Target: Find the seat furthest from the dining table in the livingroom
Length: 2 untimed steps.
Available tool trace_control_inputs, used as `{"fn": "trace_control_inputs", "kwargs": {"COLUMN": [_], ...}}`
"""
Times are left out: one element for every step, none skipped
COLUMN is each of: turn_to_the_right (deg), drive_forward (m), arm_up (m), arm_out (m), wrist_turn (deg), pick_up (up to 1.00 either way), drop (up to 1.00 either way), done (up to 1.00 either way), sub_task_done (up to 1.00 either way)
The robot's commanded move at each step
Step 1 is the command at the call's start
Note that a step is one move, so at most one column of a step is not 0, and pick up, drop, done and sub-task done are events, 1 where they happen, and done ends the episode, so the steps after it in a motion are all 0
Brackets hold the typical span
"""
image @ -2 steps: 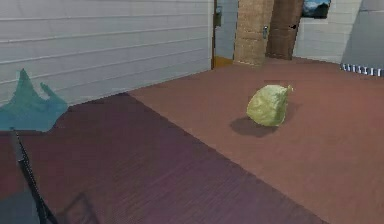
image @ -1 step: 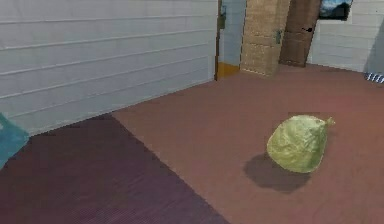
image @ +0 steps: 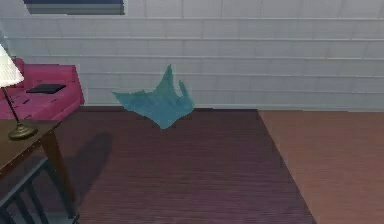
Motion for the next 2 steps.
{"fn": "trace_control_inputs", "kwargs": {"turn_to_the_right": [0.0,-15.0], "drive_forward": [0.15,0.00], "arm_up": [0.00,0.00], "arm_out": [0.00,0.00], "wrist_turn": [0.0,0.0], "pick_up": [0.00,0.00], "drop": [0.00,0.00], "done": [0.00,0.00], "sub_task_done": [0.00,0.00]}}
